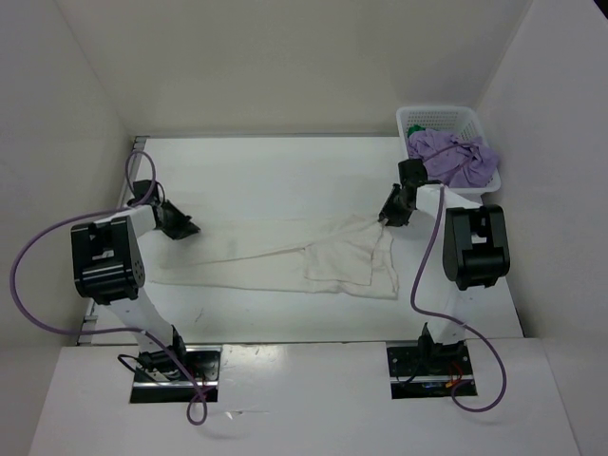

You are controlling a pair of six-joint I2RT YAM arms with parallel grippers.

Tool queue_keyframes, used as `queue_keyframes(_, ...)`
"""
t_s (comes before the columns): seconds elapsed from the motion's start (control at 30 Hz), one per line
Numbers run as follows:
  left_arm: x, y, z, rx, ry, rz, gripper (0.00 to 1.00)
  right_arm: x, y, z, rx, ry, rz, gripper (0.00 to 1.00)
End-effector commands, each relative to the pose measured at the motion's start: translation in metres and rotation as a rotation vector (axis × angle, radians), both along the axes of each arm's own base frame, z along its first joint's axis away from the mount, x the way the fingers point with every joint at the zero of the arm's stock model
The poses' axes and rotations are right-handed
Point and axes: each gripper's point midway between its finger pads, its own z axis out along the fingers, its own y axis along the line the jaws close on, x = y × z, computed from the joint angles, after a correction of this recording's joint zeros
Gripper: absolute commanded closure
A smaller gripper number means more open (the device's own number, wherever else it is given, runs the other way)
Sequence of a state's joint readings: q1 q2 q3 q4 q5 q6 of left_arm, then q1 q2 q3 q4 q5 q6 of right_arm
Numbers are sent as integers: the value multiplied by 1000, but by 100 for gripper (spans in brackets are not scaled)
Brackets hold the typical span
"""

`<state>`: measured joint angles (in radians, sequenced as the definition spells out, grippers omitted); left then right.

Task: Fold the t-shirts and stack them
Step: Fold the other side of the tshirt into a rectangle

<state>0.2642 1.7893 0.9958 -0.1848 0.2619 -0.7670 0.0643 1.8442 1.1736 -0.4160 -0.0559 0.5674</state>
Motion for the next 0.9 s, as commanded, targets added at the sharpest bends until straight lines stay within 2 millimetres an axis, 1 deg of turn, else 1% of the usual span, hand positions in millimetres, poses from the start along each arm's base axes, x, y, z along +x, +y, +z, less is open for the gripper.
queue_keyframes(0.0,-2,3,22,3,-50,27,79,21,-3,40,1,-97,-12,63)
queue_keyframes(0.03,5,2,44,1,-107,29,78,20,-4,49,2,-103,-12,60)
queue_keyframes(0.07,10,2,58,1,-145,22,78,21,-5,67,-5,-148,-18,58)
queue_keyframes(0.1,12,2,69,7,-167,21,76,18,-5,74,-4,-154,-18,58)
queue_keyframes(0.13,14,-7,86,13,-201,-2,74,14,-2,80,-3,-158,-9,57)
queue_keyframes(0.17,15,-9,95,42,-222,-20,74,12,-2,86,-3,-168,-9,57)
queue_keyframes(0.2,16,-14,104,52,-238,-31,74,11,2,100,-6,-204,0,56)
queue_keyframes(0.23,18,-29,122,65,-287,-78,73,1,11,97,-6,-186,23,58)
queue_keyframes(0.3,16,-46,133,100,-322,-131,71,-10,26,101,11,-194,42,65)
queue_keyframes(0.33,13,-70,142,109,-351,-198,71,-21,35,88,14,-157,60,76)
queue_keyframes(0.37,10,-82,144,124,-358,-241,71,-34,62,85,40,-144,114,81)
queue_keyframes(0.4,6,-93,147,134,-363,-275,71,-49,75,71,42,-102,142,85)
queue_keyframes(0.43,0,-119,147,128,-370,-346,71,-59,88,65,49,-87,167,89)
queue_keyframes(0.47,-5,-130,148,129,-374,-382,71,-73,115,60,78,-70,213,95)
queue_keyframes(0.5,-11,-138,142,133,-359,-419,71,-88,120,43,74,-24,223,98)
queue_keyframes(0.53,-14,-146,146,130,-370,-440,71,-96,127,35,90,-1,235,100)
queue_keyframes(0.57,-26,-158,135,118,-342,-488,71,-107,137,27,107,17,246,100)
queue_keyframes(0.6,-30,-162,138,117,-355,-498,71,-112,138,20,100,38,254,100)
queue_keyframes(0.63,-35,-168,138,114,-357,-516,73,-110,139,21,107,32,245,100)
queue_keyframes(0.67,-41,-168,137,111,-360,-530,73,-114,137,14,100,53,244,100)
queue_keyframes(0.7,-44,-174,138,104,-364,-558,75,-111,134,7,75,57,232,100)
queue_keyframes(0.73,-47,-179,142,102,-379,-570,75,-108,132,3,60,61,226,100)
queue_keyframes(0.77,-50,-179,144,101,-382,-585,76,-101,130,1,56,62,218,100)
queue_keyframes(0.8,-53,-185,144,98,-383,-600,76,-96,132,-1,56,60,218,100)
queue_keyframes(0.83,-55,-184,146,106,-385,-609,77,-93,129,-16,43,98,205,100)
queue_keyframes(0.87,-58,-189,149,103,-395,-624,77,-75,136,-12,46,66,202,100)
